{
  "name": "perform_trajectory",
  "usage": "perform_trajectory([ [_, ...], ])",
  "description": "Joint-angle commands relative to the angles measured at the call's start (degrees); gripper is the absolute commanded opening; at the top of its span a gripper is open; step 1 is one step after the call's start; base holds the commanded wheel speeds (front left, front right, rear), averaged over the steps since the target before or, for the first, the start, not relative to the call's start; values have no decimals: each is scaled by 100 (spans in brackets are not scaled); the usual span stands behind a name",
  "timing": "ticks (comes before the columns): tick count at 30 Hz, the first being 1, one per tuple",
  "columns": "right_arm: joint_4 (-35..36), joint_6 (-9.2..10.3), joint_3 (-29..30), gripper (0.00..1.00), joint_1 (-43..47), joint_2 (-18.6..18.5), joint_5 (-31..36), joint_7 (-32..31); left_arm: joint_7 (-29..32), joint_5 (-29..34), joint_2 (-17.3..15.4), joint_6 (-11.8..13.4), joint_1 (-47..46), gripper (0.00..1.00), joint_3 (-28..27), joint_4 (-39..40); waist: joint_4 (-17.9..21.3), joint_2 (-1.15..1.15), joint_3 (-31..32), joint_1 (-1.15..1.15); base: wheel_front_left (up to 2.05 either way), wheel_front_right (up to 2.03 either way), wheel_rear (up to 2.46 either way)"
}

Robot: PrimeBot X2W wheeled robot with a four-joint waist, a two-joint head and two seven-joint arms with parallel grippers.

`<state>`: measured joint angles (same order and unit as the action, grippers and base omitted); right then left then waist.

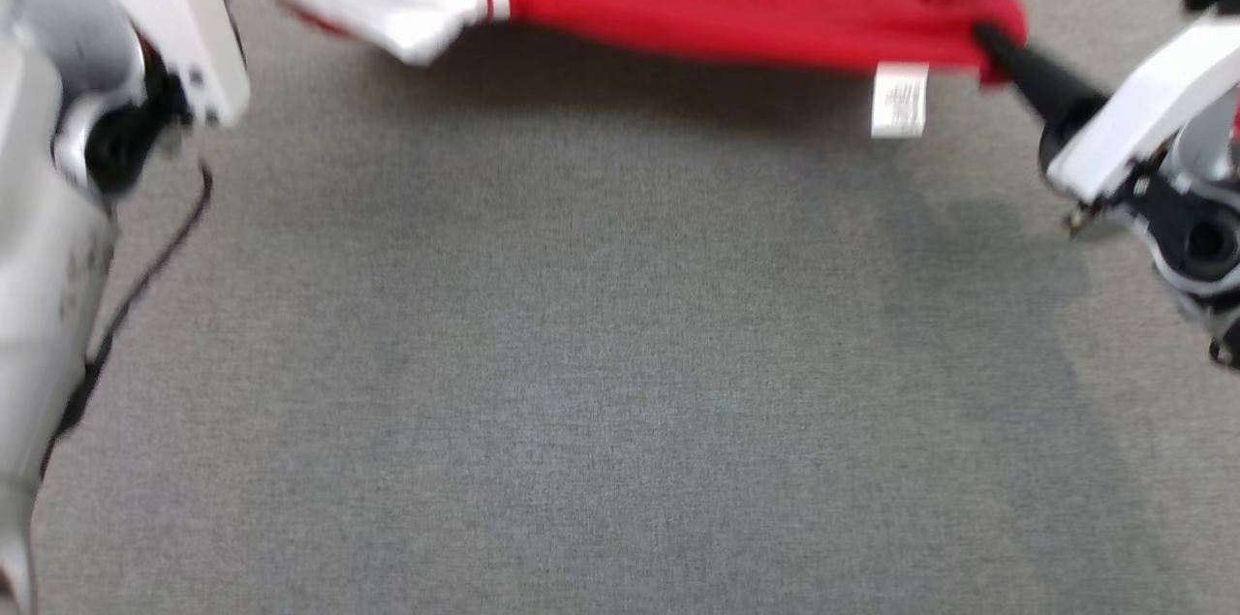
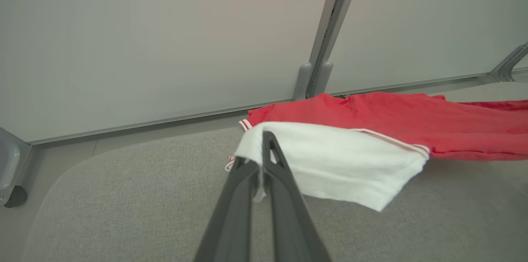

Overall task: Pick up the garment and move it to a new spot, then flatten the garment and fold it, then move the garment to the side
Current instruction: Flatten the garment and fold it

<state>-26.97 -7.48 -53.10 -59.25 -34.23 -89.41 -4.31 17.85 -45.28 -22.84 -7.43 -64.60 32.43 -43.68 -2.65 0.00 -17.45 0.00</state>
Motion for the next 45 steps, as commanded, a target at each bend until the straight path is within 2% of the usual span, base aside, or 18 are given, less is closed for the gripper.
perform_trajectory([
  [1,27,-3,-79,0,230,-89,-87,-150,252,-222,-163,-6,365,0,115,220,78,0,485,0,0,0,0],
  [8,266,-3,-493,0,1090,-304,-467,-1110,1831,-1204,-1076,-7,2035,0,536,1661,201,0,1124,0,0,0,0],
  [11,378,-3,-672,0,1366,-418,-555,-1533,2474,-1512,-1500,76,2665,0,665,2395,262,0,1336,0,0,0,0],
  [19,790,-3,-1071,0,1896,-843,-525,-2288,3974,-2460,-2616,725,4099,0,926,4589,393,0,1651,0,0,0,0],
  [24,1115,-3,-1237,0,2106,-1195,-640,-2757,4497,-2979,-3166,1118,4566,0,894,5625,401,0,1641,0,0,0,0],
  [29,1570,-3,-1296,0,2208,-1613,-730,-3067,4662,-3221,-3422,1357,4750,0,834,6159,382,0,1539,0,0,0,0],
  [34,1734,-3,-1218,0,2107,-1797,-720,-3034,4669,-3299,-3431,1465,4734,0,777,6291,397,0,1380,0,0,0,0],
  [45,1468,-3,-997,0,1574,-1659,-796,-3079,4910,-3187,-2917,1429,3577,0,547,5682,493,0,709,0,0,0,0],
])
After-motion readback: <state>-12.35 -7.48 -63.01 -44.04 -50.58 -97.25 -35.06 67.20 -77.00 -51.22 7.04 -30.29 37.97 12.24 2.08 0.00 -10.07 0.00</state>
